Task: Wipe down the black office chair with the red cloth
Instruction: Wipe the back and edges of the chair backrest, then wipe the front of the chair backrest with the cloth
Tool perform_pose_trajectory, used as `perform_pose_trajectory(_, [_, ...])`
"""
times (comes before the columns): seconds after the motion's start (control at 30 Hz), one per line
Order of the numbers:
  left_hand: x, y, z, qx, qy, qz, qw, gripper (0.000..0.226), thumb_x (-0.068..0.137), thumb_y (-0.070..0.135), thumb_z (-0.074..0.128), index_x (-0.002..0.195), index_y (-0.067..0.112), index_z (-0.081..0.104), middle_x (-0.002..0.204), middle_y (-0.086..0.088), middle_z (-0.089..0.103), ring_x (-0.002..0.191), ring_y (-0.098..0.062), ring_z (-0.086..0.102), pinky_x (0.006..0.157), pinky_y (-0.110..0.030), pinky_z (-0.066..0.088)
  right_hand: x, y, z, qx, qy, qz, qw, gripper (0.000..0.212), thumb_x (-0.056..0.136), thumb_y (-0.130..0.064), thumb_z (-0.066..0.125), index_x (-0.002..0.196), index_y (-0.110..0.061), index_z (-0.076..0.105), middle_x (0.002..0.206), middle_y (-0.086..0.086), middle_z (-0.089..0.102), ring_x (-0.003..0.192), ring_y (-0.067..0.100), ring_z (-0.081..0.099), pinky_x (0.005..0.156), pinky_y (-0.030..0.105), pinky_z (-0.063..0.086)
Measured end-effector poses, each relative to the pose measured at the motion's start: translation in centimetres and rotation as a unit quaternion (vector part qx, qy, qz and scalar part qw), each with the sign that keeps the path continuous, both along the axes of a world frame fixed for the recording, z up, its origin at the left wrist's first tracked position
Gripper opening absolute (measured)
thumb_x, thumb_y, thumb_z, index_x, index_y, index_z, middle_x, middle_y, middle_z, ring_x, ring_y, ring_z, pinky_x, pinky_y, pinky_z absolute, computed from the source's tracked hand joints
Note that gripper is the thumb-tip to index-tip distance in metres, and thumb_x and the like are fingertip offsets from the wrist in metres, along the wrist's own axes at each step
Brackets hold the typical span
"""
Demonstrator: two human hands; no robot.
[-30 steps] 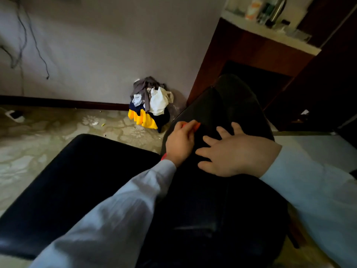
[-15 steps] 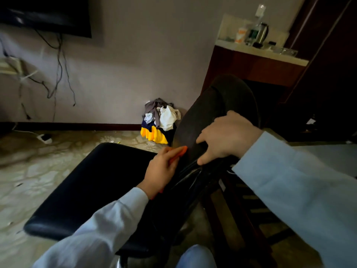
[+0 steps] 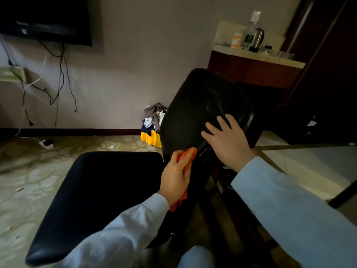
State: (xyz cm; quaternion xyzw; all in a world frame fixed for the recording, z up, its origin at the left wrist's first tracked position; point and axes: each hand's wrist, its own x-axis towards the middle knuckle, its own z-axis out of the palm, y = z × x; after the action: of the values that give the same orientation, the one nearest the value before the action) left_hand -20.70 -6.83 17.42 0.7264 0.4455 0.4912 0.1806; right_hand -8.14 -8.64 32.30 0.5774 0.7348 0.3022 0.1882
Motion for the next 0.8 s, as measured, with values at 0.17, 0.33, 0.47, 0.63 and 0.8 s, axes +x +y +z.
perform_pose_trajectory(0.17, [1.3, 2.9, -1.2, -0.047, 0.092, 0.01, 0.995, 0.047, 0.098, 0.024, 0.042, 0.143, 0.038, 0.033, 0.139, -0.003, 0.04, 0.109, -0.028, 0.055, 0.087, -0.038, 0.05, 2.7, 2.2, -3.2, 0.077, 0.071, -0.031, 0.994, 0.066, 0.096, -0.02, 0.041, 0.15, -0.022, 0.003, 0.158, 0.008, -0.003, 0.143, 0.036, -0.007, 0.114, 0.047, -0.01])
perform_pose_trajectory(0.33, [-1.8, 4.5, -3.0, -0.167, 0.161, 0.009, 0.973, 0.038, 0.097, 0.028, 0.043, 0.133, 0.04, 0.048, 0.132, 0.001, 0.046, 0.111, -0.03, 0.055, 0.091, -0.037, 0.047, 1.6, 4.6, -5.9, 0.088, 0.123, -0.082, 0.985, 0.068, 0.094, -0.024, 0.043, 0.15, -0.021, 0.004, 0.158, 0.011, -0.006, 0.141, 0.04, -0.013, 0.112, 0.055, -0.007])
perform_pose_trajectory(0.47, [-7.3, 4.0, -6.6, -0.266, 0.151, 0.055, 0.95, 0.043, 0.096, 0.036, 0.046, 0.139, 0.035, 0.041, 0.131, -0.005, 0.047, 0.118, -0.031, 0.051, 0.098, -0.036, 0.043, -1.3, 4.8, -10.4, 0.001, 0.191, -0.033, 0.981, 0.056, 0.095, -0.029, 0.037, 0.149, -0.021, 0.021, 0.158, 0.006, 0.005, 0.144, 0.032, -0.007, 0.112, 0.054, -0.008])
perform_pose_trajectory(0.63, [-18.5, 3.1, -14.7, -0.428, 0.218, 0.166, 0.861, 0.058, 0.093, 0.034, 0.051, 0.146, 0.024, 0.029, 0.137, -0.017, 0.046, 0.122, -0.036, 0.049, 0.102, -0.036, 0.04, -6.1, 4.1, -15.9, -0.061, 0.23, -0.005, 0.971, 0.052, 0.098, -0.032, 0.033, 0.147, -0.021, 0.023, 0.157, 0.005, 0.014, 0.145, 0.028, -0.001, 0.114, 0.051, -0.006])
perform_pose_trajectory(0.8, [-26.7, -0.1, -22.4, -0.505, 0.165, 0.271, 0.803, 0.045, 0.093, 0.031, 0.051, 0.133, 0.013, 0.039, 0.128, -0.029, 0.046, 0.115, -0.044, 0.049, 0.094, -0.04, 0.042, -10.2, 3.3, -21.3, -0.113, 0.245, 0.014, 0.963, 0.05, 0.098, -0.03, 0.035, 0.146, -0.021, 0.026, 0.156, 0.005, 0.018, 0.145, 0.028, 0.004, 0.114, 0.05, -0.004])
